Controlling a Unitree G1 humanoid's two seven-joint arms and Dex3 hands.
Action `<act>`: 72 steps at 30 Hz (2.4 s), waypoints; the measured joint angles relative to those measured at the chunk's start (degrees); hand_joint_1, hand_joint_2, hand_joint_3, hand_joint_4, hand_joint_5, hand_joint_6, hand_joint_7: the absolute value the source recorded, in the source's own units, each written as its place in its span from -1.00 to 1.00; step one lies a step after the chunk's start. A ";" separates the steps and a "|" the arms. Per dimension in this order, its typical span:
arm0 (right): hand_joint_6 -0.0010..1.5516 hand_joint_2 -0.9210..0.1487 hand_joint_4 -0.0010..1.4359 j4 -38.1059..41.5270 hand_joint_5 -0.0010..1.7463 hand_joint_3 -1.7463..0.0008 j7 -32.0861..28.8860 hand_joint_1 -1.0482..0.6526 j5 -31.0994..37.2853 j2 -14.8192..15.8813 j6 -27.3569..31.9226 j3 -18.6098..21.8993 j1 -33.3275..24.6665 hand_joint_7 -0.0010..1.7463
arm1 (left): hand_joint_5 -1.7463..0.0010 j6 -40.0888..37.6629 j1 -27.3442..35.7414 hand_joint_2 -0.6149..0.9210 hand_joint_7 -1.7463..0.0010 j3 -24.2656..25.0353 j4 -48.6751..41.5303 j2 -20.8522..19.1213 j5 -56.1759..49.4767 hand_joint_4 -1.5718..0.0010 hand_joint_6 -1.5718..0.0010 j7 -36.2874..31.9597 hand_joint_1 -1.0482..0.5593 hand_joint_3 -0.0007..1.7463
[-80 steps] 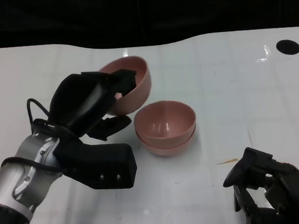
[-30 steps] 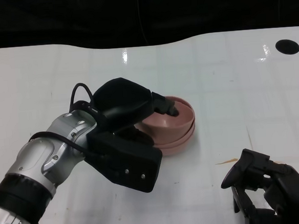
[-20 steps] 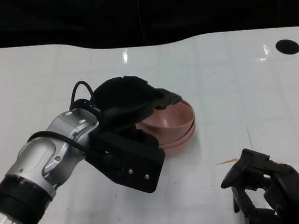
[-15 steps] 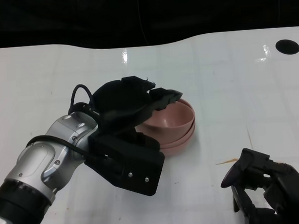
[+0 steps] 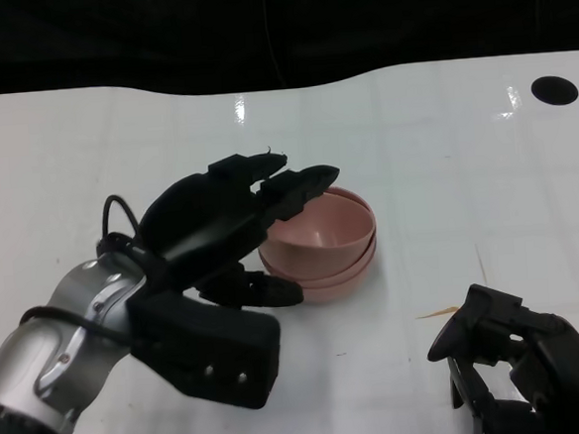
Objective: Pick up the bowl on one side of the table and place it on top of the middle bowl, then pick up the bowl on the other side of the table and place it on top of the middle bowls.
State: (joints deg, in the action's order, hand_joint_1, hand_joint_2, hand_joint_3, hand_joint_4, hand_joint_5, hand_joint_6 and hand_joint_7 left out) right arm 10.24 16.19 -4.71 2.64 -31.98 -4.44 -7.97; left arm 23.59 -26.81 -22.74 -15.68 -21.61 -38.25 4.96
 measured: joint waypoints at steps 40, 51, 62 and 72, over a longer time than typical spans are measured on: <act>-0.05 -0.32 0.07 -0.56 1.00 -0.30 0.64 -0.01 -0.46 0.07 0.09 -0.04 -0.42 0.66 | -0.90 17.65 35.90 0.42 -0.63 15.34 11.06 6.22 35.46 -0.09 -0.07 -2.22 0.30 0.53; -0.07 -0.35 0.07 -1.60 1.00 -0.28 0.66 0.01 -0.71 0.09 0.28 0.03 -0.83 0.66 | -1.00 -2.65 45.02 0.53 -0.89 15.53 23.71 8.26 50.26 -0.07 0.07 6.81 0.16 0.38; -0.08 -0.38 0.07 -1.52 1.00 -0.24 0.77 0.00 -0.73 0.12 0.15 0.05 -0.86 0.66 | -1.00 -12.89 45.90 0.48 -0.90 18.59 24.53 10.45 56.76 -0.10 0.06 12.01 0.16 0.44; -0.06 -0.37 0.07 -1.46 1.00 -0.24 0.67 -0.01 -0.45 0.12 0.13 0.06 -0.91 0.68 | -1.00 -13.33 44.62 0.50 -0.82 20.82 22.32 13.12 57.34 -0.11 0.01 14.82 0.16 0.41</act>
State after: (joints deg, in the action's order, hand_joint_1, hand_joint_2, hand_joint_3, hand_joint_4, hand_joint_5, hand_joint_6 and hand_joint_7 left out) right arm 8.79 16.86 -5.16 2.77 -31.85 -4.38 -8.87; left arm 10.26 17.81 -1.92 6.64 -8.50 19.09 19.79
